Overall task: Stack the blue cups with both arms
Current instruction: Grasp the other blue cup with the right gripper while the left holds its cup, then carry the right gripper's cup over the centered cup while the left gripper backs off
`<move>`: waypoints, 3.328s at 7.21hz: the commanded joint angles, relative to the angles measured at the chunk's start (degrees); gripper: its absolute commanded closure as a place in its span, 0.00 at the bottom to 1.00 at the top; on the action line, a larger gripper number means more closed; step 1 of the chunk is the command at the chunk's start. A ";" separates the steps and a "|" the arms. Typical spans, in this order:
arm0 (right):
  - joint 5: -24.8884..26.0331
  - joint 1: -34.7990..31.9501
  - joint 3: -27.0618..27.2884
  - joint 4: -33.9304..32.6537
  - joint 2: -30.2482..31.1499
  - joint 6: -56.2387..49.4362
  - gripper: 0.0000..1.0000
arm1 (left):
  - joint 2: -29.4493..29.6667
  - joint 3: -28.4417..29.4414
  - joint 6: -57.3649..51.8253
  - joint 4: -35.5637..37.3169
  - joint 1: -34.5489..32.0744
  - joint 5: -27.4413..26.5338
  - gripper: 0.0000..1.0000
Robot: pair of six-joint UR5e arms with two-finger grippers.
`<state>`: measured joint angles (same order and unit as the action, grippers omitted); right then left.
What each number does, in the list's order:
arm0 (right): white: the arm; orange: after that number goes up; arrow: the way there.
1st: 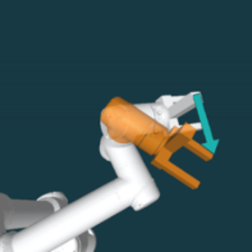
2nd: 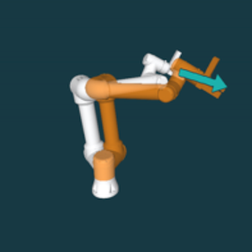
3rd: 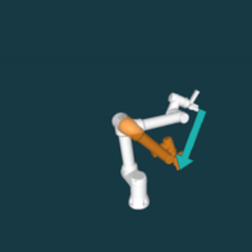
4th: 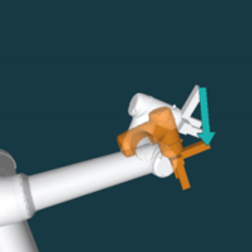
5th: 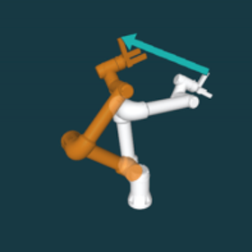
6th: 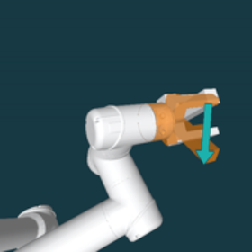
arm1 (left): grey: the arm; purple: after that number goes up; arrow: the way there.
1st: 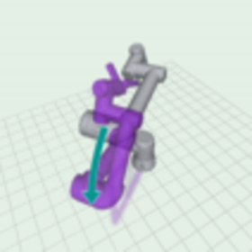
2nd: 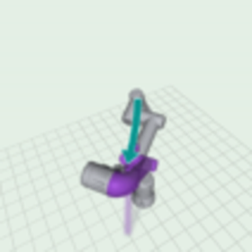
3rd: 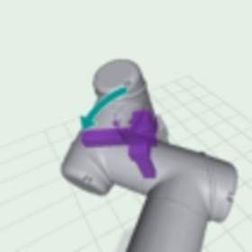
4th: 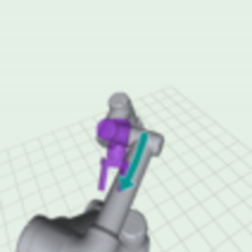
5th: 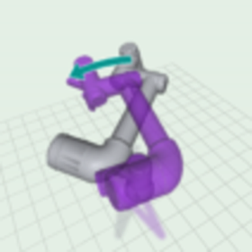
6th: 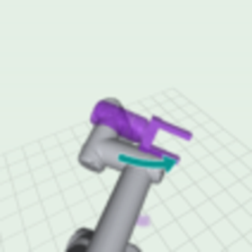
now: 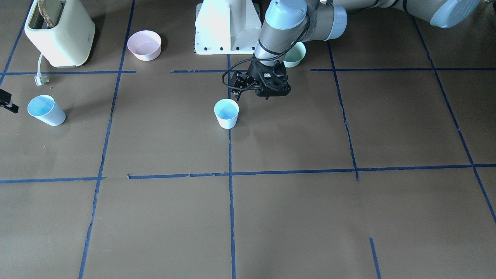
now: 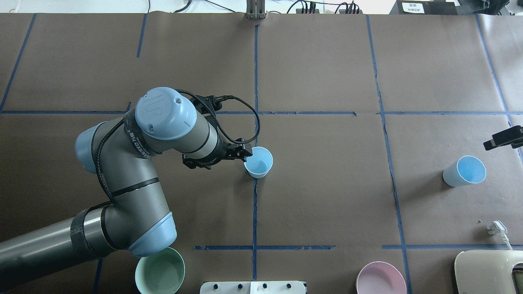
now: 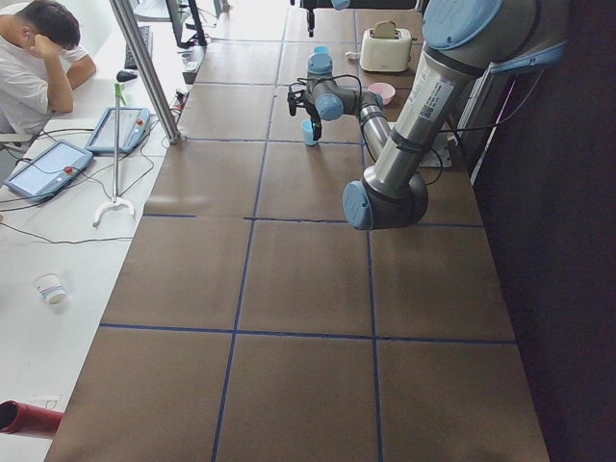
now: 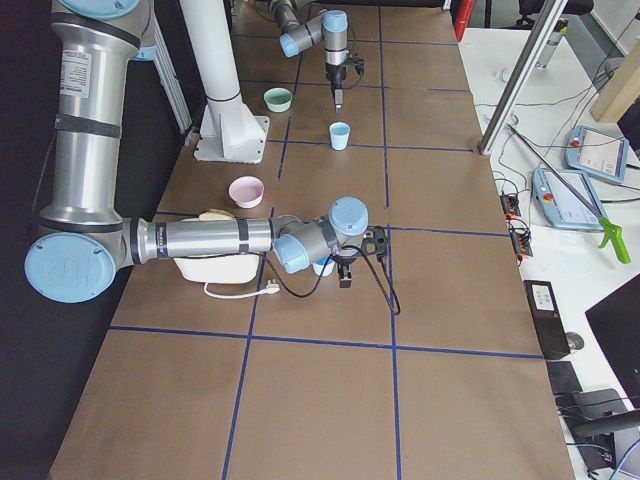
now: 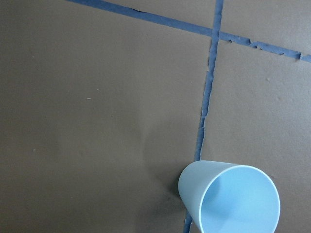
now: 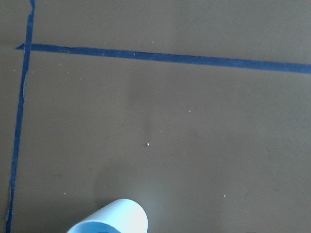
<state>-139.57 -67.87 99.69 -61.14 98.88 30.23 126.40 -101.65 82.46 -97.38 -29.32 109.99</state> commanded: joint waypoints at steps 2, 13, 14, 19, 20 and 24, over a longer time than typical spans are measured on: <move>1.76 5.81 -0.02 6.56 0.96 9.67 0.04 | -0.28 -0.12 -0.02 -0.09 -0.04 -0.04 0.00; 4.23 9.07 1.55 4.90 0.02 10.02 1.00 | -3.50 -4.84 -1.06 -0.44 -0.39 0.14 0.00; 4.05 8.90 2.86 -1.20 -5.05 10.29 1.00 | -6.49 -7.31 -4.72 -0.53 -0.56 0.05 0.00; 6.49 18.45 4.99 -24.43 -36.78 42.31 1.00 | -16.17 -8.74 -8.43 -7.72 -0.83 0.05 0.00; 10.77 23.26 4.99 -24.81 -39.87 48.46 1.00 | -16.89 -8.74 -8.89 -8.17 -0.92 0.14 0.00; 19.33 32.52 4.20 -31.76 -48.33 55.89 1.00 | -16.89 -8.74 -8.72 -8.18 -0.83 0.14 0.00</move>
<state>-122.00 -37.51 104.04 -91.45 52.25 84.43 109.58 -110.39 73.67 -105.54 -30.15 110.13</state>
